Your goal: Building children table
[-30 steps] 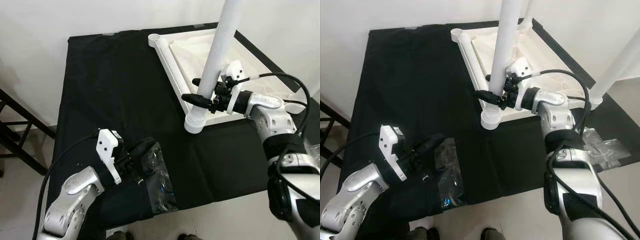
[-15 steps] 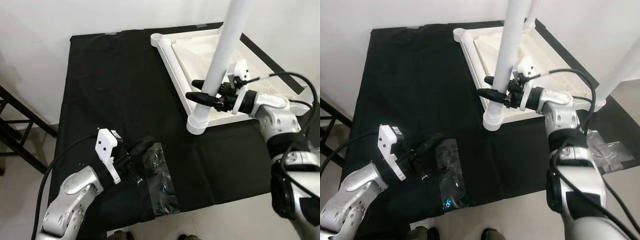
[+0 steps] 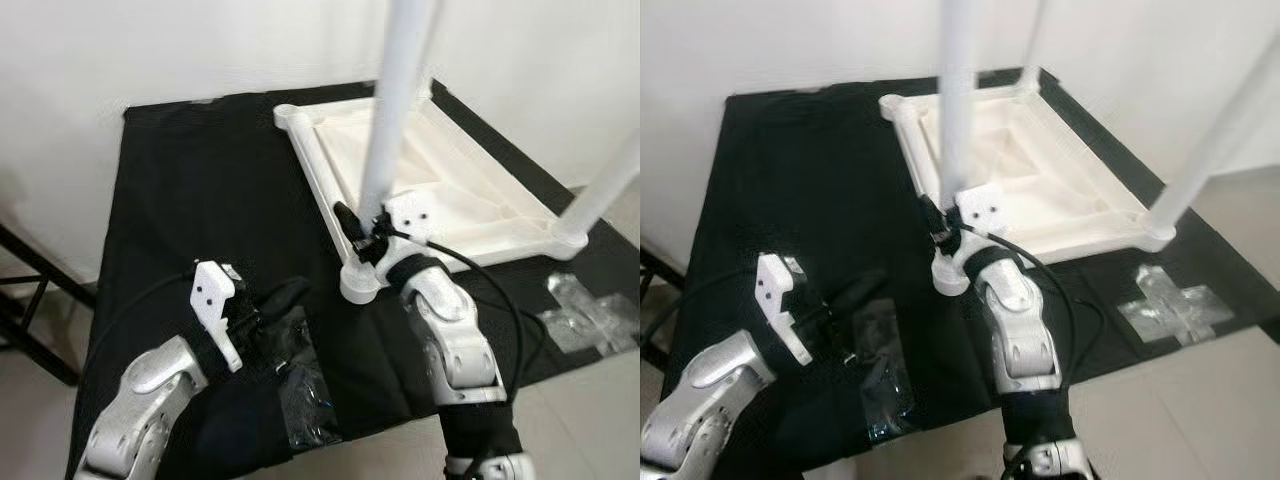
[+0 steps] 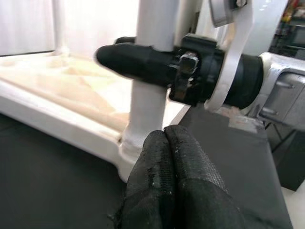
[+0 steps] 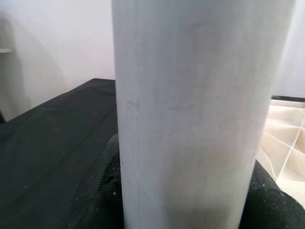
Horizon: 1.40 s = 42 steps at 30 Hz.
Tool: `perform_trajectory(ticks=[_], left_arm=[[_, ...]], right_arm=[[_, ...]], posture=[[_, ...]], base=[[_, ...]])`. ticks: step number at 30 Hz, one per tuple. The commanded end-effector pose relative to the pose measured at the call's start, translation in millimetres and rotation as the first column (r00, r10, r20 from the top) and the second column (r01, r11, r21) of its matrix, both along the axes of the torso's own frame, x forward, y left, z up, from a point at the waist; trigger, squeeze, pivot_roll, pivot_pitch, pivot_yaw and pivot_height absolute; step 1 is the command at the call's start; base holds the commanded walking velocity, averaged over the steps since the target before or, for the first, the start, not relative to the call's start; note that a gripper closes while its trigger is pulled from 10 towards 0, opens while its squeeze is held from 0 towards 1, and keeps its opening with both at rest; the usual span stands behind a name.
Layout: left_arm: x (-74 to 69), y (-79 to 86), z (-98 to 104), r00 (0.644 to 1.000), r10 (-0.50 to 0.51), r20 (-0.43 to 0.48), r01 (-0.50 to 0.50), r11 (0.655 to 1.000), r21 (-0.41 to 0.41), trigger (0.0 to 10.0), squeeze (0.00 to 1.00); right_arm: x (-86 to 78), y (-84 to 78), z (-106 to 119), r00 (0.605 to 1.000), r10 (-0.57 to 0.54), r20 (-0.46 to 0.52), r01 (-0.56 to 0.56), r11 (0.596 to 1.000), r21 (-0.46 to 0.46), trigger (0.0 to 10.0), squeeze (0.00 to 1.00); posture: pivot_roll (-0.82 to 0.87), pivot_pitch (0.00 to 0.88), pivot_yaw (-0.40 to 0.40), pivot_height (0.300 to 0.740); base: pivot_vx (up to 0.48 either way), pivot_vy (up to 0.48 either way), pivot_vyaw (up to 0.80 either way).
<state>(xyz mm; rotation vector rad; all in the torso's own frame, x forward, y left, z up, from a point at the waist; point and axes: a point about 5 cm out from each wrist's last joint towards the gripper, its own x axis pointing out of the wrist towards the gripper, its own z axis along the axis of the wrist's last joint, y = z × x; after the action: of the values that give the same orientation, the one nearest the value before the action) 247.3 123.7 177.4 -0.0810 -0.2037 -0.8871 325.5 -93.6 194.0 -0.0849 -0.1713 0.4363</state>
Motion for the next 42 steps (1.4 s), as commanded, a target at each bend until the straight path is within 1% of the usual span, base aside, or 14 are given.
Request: perform_trajectory(ticks=[1,4,5,11,12,13,16,23,31,37,38,39,40,42], left_arm=[[-2.5,-0.8,-3.8,1.000,-0.007,-0.015,0.007,1.000,0.005,10.0,0.00],[-4.1,-0.4,-5.1,1.000,-0.007,-0.018,0.007,1.000,0.004,10.0,0.00],[-4.5,-0.5,-5.3,1.000,-0.008,-0.018,0.008,1.000,0.004,10.0,0.00],[-2.6,3.2,-4.2,1.000,0.017,0.012,-0.017,1.000,0.016,10.0,0.00],[-2.1,4.8,-4.4,0.999,0.035,0.026,-0.035,0.999,0.020,10.0,0.00],[-2.1,4.8,-4.4,0.999,0.035,0.026,-0.035,0.999,0.020,10.0,0.00],[-1.7,7.5,-5.8,0.997,0.064,0.035,-0.064,0.998,0.001,10.0,0.00],[-2.2,12.2,-14.2,0.990,0.136,0.032,-0.135,0.990,-0.029,10.0,0.00],[-10.4,10.9,-28.1,0.978,0.202,0.051,-0.200,0.979,-0.050,10.0,0.00],[-12.2,0.5,-32.2,0.996,0.084,-0.007,-0.084,0.980,-0.180,10.0,0.00],[-12.2,-0.8,-32.2,0.998,0.068,-0.007,-0.069,0.981,-0.181,10.0,0.00],[-12.2,-0.8,-32.2,0.998,0.068,-0.007,-0.069,0.981,-0.181,10.0,0.00],[-12.1,-2.6,-32.6,0.999,0.051,-0.007,-0.051,0.981,-0.186,10.0,0.00],[-12.1,-3.6,-32.9,0.999,0.042,-0.007,-0.042,0.981,-0.190,10.0,0.00]], right_arm=[[0.2,-8.7,-54.0,0.964,-0.073,-0.257,0.049,0.994,-0.097,10.0,0.00],[4.3,-8.7,-44.0,0.974,-0.050,-0.223,0.032,0.996,-0.087,10.0,0.00],[10.1,-13.7,-38.1,0.977,-0.038,-0.209,0.023,0.997,-0.078,10.0,1.00],[30.1,-41.0,-9.5,0.987,0.019,-0.160,-0.036,0.994,-0.102,10.0,0.95],[32.8,-46.2,-0.7,0.979,0.137,-0.148,-0.151,0.984,-0.090,10.0,0.00],[32.8,-46.2,-0.7,0.979,0.137,-0.148,-0.151,0.984,-0.090,10.0,0.00],[35.8,-55.3,13.6,0.931,0.342,-0.126,-0.350,0.935,-0.048,10.0,0.00],[41.3,-55.0,16.6,0.843,0.507,-0.179,-0.528,0.844,-0.097,10.0,0.00],[51.5,-58.4,27.3,0.835,0.519,-0.184,-0.544,0.829,-0.128,10.0,0.00],[50.1,-80.2,20.0,0.800,0.560,-0.213,-0.583,0.810,-0.061,10.0,0.00],[49.3,-81.6,19.2,0.795,0.567,-0.215,-0.589,0.806,-0.053,7.6,0.00],[49.3,-81.6,19.2,0.795,0.567,-0.215,-0.589,0.806,-0.053,7.6,0.00],[49.4,-83.7,18.2,0.799,0.563,-0.213,-0.585,0.809,-0.054,0.0,0.00],[49.8,-84.9,17.7,0.802,0.558,-0.211,-0.580,0.812,-0.057,0.0,0.00]], posture=[[0.03,0.181,-0.021,0.740],[0.04,0.180,-0.020,0.740],[0.04,0.179,-0.026,0.740],[0.03,0.176,-0.040,0.740],[0.02,0.175,-0.048,0.740],[0.02,0.175,-0.048,0.740],[0.01,0.171,-0.053,0.740],[0.03,0.167,-0.050,0.740],[0.03,0.172,-0.053,0.740],[0.07,0.169,-0.058,0.740],[0.07,0.169,-0.058,0.740],[0.07,0.169,-0.058,0.740],[0.07,0.169,-0.058,0.740],[0.07,0.169,-0.058,0.740]], base=[[0.000,0.000,0.00],[0.000,0.000,0.00],[0.000,0.000,0.00],[0.000,0.000,0.00],[0.000,0.000,0.00],[0.000,0.000,0.00],[0.000,0.000,0.00],[0.000,0.000,0.00],[0.000,0.000,0.00],[0.000,0.000,0.00],[0.000,0.000,0.00],[0.000,0.000,0.00],[0.000,0.000,0.00],[0.000,0.000,0.00]])
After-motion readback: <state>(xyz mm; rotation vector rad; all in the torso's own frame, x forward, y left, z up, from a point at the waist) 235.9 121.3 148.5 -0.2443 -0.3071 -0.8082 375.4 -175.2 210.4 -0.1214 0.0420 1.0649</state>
